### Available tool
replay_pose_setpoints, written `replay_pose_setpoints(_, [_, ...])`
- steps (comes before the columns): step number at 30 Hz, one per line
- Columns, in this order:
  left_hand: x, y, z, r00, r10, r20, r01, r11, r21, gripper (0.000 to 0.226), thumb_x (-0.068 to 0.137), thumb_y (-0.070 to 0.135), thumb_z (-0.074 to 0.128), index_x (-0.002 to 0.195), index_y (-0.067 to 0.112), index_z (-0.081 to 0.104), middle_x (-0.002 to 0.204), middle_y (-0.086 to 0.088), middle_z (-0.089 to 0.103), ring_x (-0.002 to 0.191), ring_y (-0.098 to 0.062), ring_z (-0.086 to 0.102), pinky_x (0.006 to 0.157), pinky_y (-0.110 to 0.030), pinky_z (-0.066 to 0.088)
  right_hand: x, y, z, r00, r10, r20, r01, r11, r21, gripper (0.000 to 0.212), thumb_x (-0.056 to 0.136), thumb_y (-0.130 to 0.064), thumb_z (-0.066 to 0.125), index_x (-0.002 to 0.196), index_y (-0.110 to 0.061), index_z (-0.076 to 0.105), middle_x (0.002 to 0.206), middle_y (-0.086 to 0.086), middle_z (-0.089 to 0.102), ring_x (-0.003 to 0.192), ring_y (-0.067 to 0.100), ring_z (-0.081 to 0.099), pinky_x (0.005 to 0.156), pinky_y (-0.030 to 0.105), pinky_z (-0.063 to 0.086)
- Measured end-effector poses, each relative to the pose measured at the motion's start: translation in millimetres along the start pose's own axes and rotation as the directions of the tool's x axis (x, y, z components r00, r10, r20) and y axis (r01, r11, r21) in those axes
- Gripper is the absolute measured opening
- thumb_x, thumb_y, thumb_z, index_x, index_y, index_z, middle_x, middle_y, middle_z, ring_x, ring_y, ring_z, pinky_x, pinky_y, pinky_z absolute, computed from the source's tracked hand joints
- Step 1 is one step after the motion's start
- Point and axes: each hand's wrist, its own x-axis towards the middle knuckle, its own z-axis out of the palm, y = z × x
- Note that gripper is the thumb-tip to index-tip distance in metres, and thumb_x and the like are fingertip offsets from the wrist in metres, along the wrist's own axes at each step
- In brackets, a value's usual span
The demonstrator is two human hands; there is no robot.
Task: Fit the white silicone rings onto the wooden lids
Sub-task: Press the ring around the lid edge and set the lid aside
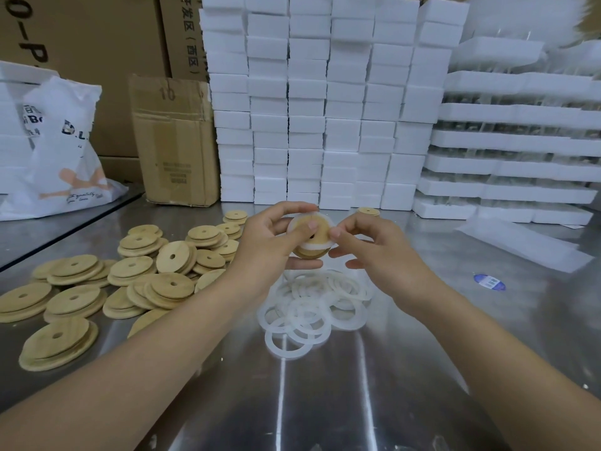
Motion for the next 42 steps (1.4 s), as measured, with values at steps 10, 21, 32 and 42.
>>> replay_pose_setpoints(10, [0.7, 0.7, -0.2, 1.0, -0.03, -0.001, 0.03, 0.997, -0.066, 0.021, 0.099, 0.013, 0.077, 0.119, 0.018, 0.077, 0.106, -0.012, 0.081, 0.087, -0.031, 0.08, 0.074, -0.047, 0.068, -0.2, -1.2, -3.7, 0.998, 0.064, 0.008, -0.064, 0.998, 0.002, 0.019, 0.094, -0.038, 0.078, 0.087, -0.021, 0.077, 0.096, -0.005, 0.078, 0.096, 0.014, 0.074, 0.085, 0.035, 0.06])
replay_pose_setpoints(21, [-0.9, -1.8, 4.6, 1.0, -0.009, -0.002, 0.009, 1.0, 0.001, 0.02, 0.1, 0.015, 0.076, 0.119, 0.019, 0.072, 0.104, -0.011, 0.082, 0.093, -0.03, 0.08, 0.081, -0.046, 0.068, -2.6, -4.0, -0.1, 0.997, 0.054, -0.063, -0.054, 0.999, 0.006, 0.016, 0.093, -0.025, 0.078, 0.088, -0.01, 0.076, 0.082, 0.002, 0.08, 0.086, 0.016, 0.077, 0.079, 0.03, 0.055])
replay_pose_setpoints(32, [-0.7, 1.3, 2.7, 0.998, 0.017, -0.061, -0.017, 1.0, -0.003, 0.02, 0.093, 0.007, 0.081, 0.111, 0.016, 0.077, 0.099, -0.01, 0.083, 0.084, -0.022, 0.079, 0.074, -0.032, 0.066, -2.6, -5.2, -3.1, 0.983, 0.14, 0.115, -0.134, 0.989, -0.058, 0.021, 0.093, -0.038, 0.08, 0.081, -0.021, 0.076, 0.089, 0.0, 0.078, 0.09, 0.018, 0.073, 0.079, 0.027, 0.053])
replay_pose_setpoints(42, [-2.0, 5.3, 8.2, 0.998, -0.019, -0.058, 0.011, 0.992, -0.126, 0.021, 0.095, 0.009, 0.079, 0.115, 0.015, 0.077, 0.098, -0.01, 0.082, 0.083, -0.019, 0.078, 0.075, -0.029, 0.064, 0.9, -9.8, -16.6, 0.947, 0.264, 0.181, -0.271, 0.963, 0.013, 0.016, 0.088, -0.041, 0.084, 0.087, -0.024, 0.083, 0.099, -0.007, 0.083, 0.097, 0.004, 0.077, 0.084, 0.03, 0.05])
